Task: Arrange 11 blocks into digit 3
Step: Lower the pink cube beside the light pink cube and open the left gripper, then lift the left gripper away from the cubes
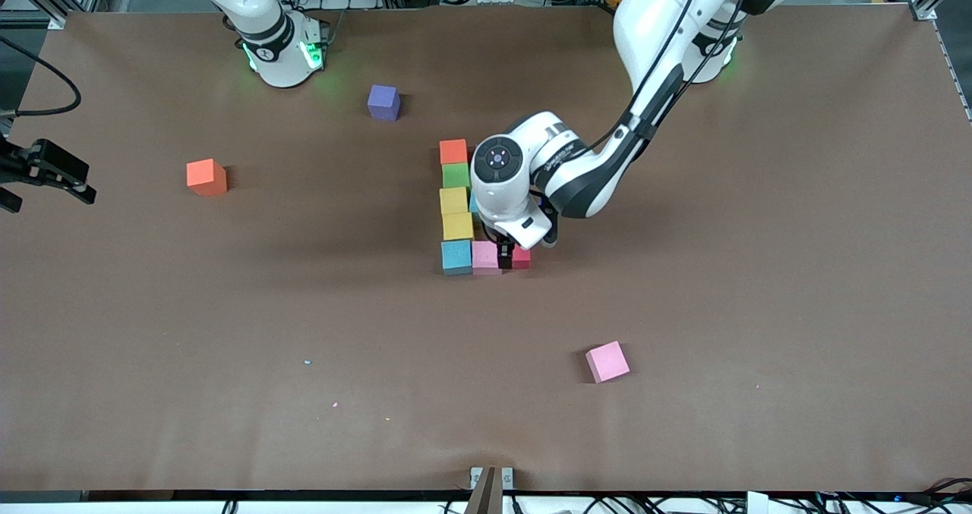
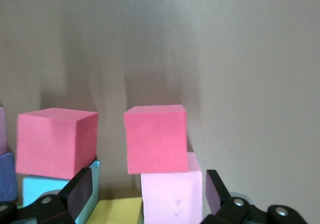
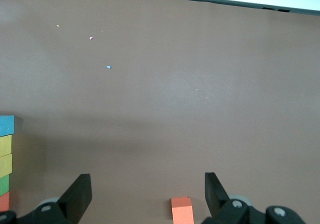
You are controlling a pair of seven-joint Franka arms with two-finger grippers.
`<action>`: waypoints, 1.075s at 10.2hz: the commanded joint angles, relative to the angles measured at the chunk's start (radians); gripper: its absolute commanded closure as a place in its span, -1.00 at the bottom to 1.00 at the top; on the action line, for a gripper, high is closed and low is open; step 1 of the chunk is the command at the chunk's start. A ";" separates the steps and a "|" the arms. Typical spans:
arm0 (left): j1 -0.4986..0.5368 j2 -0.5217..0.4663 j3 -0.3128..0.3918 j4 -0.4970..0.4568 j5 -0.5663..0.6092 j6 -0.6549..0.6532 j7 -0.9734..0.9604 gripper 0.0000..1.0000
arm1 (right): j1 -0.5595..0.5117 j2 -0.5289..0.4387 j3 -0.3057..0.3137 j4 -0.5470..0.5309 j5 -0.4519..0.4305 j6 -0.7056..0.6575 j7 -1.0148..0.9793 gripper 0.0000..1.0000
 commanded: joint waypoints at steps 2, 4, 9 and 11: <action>0.022 -0.097 0.015 -0.010 0.010 -0.083 0.100 -1.00 | -0.010 0.006 0.010 0.017 -0.003 -0.012 0.012 -1.00; 0.051 -0.147 0.022 -0.012 0.023 -0.132 0.209 -1.00 | -0.009 0.003 0.010 0.017 -0.003 -0.014 0.012 -1.00; 0.154 -0.281 0.022 -0.013 0.027 -0.256 0.522 -1.00 | -0.009 0.000 0.011 0.017 -0.001 -0.017 0.015 -1.00; 0.210 -0.324 0.021 -0.013 0.018 -0.301 0.710 -1.00 | -0.009 -0.002 0.011 0.017 0.000 -0.017 0.015 -1.00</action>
